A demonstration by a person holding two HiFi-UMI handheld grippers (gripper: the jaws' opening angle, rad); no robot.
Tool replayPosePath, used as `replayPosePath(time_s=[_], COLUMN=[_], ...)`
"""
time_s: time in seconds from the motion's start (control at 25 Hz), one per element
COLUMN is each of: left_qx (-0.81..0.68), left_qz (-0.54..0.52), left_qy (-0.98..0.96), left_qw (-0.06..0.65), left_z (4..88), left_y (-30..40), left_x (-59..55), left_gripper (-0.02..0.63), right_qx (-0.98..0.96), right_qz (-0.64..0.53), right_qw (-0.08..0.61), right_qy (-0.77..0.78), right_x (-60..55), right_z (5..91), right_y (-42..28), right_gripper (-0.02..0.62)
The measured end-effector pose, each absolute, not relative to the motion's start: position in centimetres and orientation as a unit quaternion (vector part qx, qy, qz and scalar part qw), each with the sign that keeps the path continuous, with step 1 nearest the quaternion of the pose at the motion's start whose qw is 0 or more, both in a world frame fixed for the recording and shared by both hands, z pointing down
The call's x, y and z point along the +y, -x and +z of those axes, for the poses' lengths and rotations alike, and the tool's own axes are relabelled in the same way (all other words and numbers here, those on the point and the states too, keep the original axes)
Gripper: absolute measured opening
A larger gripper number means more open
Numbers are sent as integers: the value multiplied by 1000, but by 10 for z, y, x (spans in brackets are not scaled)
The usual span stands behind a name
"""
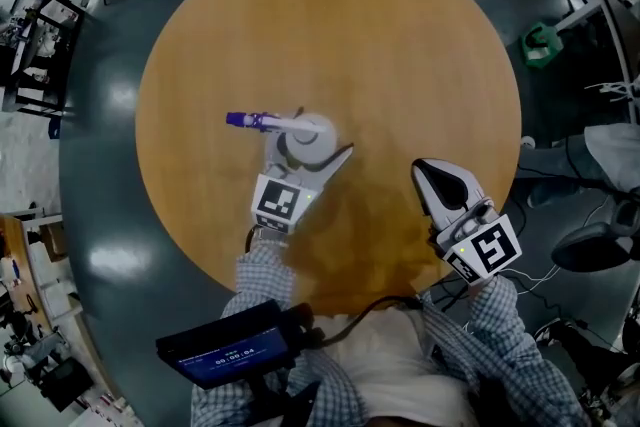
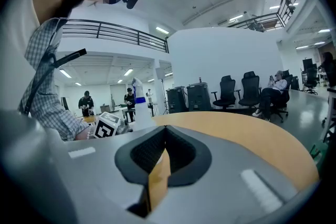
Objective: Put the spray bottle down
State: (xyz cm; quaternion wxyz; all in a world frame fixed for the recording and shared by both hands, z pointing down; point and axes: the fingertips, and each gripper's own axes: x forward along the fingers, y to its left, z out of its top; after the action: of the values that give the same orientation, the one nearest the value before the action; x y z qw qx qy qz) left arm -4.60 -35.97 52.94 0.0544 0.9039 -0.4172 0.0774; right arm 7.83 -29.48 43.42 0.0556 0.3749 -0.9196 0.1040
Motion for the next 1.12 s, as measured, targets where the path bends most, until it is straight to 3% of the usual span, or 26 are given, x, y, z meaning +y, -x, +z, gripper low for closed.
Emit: replayPosePath(time_s=[0.16, 0.6, 0.64, 0.72, 0.8, 1.04, 1.12], left_qx=[-413, -429, -435, -452, -466, -483, -483], left_qz=[78, 83, 85, 90, 83, 59, 54], left_qy=[-905, -897, -895, -887, -881, -874, -874], left_qw=[65, 66, 54, 25, 8, 8, 7], left_z=[529, 496, 489, 474, 456, 413, 412], left_y=[49, 78, 84, 97, 104, 113, 116], left_x=[-357, -319, -314, -304, -291, -247, -240], left_gripper=[483, 486, 464, 287, 153, 2, 2], right_qx=[-919, -923, -924, -927, -930, -930, -929], right_qz=[99, 87, 86, 76, 63, 68, 76], right_qw=[57, 49, 47, 46, 48, 39, 33], right_qy=[-376, -372, -371, -366, -359, -359, -361], right_x=[-293, -271, -269, -265, -258, -234, -235], right_z=[432, 418, 415, 409, 402, 381, 384], right_y=[-76, -59, -54, -45, -36, -14, -8], right_gripper=[3, 3, 3, 3, 3, 3, 3])
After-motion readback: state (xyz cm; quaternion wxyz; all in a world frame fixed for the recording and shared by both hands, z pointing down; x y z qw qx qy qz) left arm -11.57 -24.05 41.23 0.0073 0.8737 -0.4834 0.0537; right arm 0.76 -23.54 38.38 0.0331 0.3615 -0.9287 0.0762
